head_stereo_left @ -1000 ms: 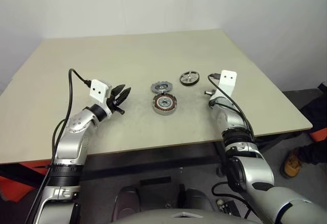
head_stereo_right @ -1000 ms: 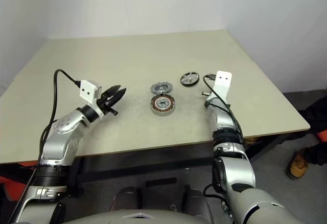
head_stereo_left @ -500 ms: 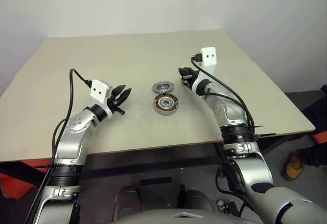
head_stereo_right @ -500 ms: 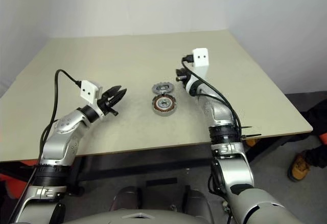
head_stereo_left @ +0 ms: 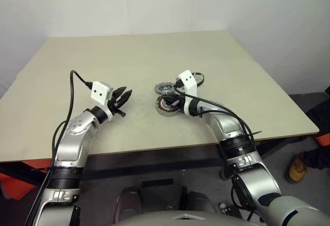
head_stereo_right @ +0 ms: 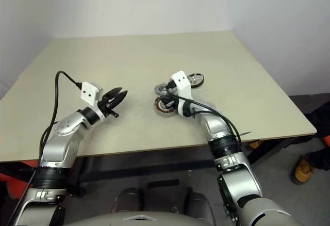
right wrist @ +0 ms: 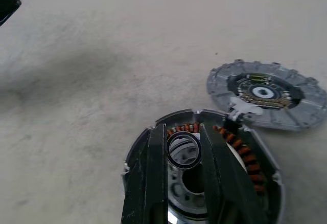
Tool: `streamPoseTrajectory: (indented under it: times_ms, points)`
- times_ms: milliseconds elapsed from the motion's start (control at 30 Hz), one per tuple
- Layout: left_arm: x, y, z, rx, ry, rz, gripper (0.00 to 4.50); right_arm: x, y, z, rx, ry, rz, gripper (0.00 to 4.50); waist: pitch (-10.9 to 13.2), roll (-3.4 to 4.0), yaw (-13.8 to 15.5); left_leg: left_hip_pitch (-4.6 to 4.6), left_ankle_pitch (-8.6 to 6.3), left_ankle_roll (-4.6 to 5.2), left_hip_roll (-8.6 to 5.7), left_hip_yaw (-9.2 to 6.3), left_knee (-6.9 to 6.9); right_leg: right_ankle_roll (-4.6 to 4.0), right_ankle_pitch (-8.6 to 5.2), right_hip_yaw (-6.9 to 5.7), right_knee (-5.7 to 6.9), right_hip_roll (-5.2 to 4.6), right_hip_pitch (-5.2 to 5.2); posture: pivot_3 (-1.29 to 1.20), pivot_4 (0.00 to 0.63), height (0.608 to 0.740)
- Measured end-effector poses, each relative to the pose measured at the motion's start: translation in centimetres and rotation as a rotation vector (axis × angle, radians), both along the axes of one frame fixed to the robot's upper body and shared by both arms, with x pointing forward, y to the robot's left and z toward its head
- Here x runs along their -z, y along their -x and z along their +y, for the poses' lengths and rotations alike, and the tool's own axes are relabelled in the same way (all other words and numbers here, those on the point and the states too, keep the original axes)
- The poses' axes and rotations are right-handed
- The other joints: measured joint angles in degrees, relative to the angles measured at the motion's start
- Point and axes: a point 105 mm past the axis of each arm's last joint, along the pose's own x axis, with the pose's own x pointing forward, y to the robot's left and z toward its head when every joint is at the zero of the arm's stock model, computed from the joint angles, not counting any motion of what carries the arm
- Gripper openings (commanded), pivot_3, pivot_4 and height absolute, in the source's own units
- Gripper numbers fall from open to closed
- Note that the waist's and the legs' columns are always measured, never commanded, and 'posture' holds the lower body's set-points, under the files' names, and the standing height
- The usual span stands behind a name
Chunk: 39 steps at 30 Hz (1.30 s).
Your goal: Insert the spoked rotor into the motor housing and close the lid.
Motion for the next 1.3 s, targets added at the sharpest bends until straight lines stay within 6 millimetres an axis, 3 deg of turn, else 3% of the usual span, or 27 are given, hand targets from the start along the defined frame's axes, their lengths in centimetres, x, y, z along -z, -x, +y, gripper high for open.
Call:
streamPoseTrajectory:
  times_ms: [1133,1300]
  points:
    - [-0.1,0.0,0.2,-0.007,-0.004,-0.002,1.3,1.8,-0.5,-0.9,0.041,0.055,-0.007,0.58,0.0,0.0,0.0,0.03,0.0,0.0,0.0,-0.01,0.0,0.01,0.0,0.0,0.0,0.0,0.02,0.0,0.0,0.74]
    - [-0.1,0.0,0.2,-0.007,-0.004,-0.002,1.3,1.8,-0.7,-1.0,0.054,0.062,-0.013,2.35,0.0,0.0,0.0,0.04,0.0,0.0,-0.01,-0.01,0.0,0.01,-0.01,0.01,0.0,0.0,0.04,0.0,0.0,0.74]
